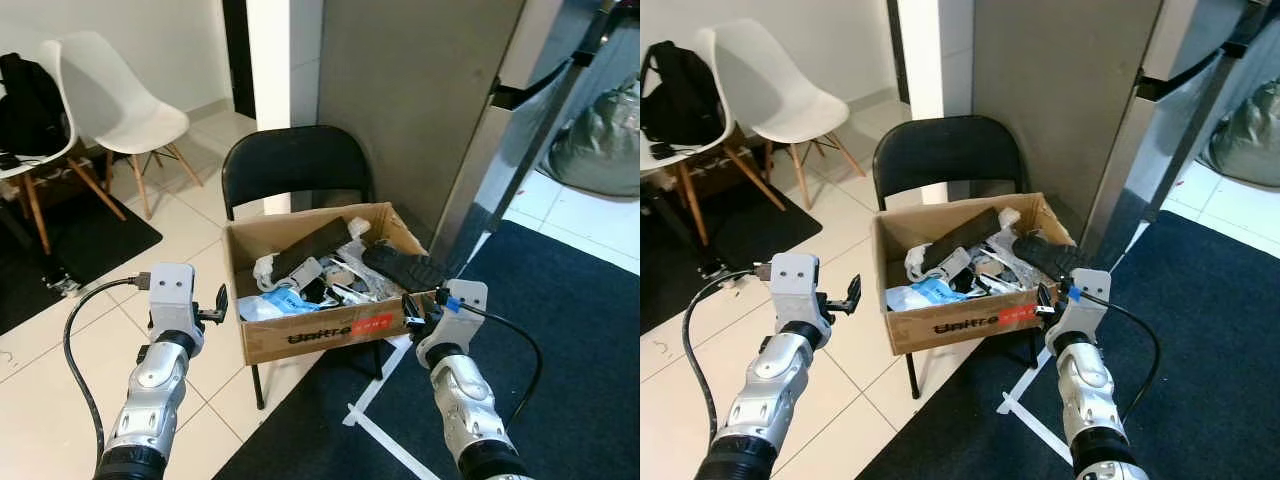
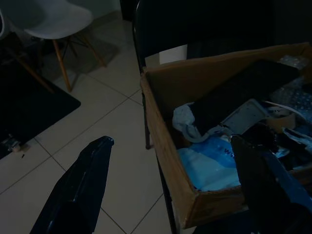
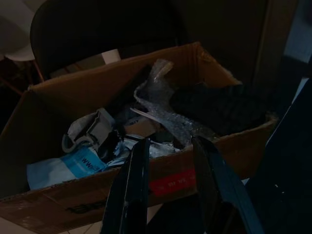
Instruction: Picking trash to rubbish bin
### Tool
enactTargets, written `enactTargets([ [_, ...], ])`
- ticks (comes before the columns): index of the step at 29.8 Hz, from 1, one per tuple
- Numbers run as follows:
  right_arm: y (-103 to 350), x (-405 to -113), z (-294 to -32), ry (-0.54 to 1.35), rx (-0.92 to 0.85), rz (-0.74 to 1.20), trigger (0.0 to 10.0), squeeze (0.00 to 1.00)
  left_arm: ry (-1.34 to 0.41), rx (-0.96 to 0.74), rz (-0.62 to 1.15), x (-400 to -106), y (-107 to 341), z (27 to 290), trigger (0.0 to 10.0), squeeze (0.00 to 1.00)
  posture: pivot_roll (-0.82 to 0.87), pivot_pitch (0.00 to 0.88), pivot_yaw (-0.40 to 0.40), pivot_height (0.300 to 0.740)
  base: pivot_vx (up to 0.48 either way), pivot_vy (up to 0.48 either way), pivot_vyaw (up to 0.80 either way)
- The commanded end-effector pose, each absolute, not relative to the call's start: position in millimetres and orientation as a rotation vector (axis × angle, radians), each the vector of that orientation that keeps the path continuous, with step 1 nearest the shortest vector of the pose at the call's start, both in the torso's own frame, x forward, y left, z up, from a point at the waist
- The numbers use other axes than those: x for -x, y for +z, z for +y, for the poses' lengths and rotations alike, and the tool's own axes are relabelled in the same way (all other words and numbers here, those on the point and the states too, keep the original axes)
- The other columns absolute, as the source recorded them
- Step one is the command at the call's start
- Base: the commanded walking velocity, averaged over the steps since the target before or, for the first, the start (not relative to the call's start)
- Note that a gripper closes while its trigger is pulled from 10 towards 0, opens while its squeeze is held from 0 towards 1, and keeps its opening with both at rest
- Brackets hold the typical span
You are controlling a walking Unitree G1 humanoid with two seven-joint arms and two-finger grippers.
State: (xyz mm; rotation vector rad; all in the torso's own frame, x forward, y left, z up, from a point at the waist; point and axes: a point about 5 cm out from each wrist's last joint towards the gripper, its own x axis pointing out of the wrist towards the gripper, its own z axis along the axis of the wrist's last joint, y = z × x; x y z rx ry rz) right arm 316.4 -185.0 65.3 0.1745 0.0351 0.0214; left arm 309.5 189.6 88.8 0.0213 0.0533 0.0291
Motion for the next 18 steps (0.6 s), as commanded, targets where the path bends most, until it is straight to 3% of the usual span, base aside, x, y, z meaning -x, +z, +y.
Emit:
enactTargets([
  [1, 63.2, -315.9, -183.1, 0.022, -0.197, 0.046, 10.0, 0.00, 0.038, -0.037, 0.069, -308.9, 85.1, 192.6, 10.0, 0.00, 0.03, 0.078, 0.013, 0.740, 0.000, 0.000, -0.80],
  [18, 59.1, -314.3, -186.8, -0.005, -0.186, 0.066, 10.0, 0.00, 0.034, -0.049, 0.071, -309.6, 85.4, 192.5, 10.0, 0.00, 0.04, 0.081, 0.014, 0.740, 0.000, 0.000, -0.80],
])
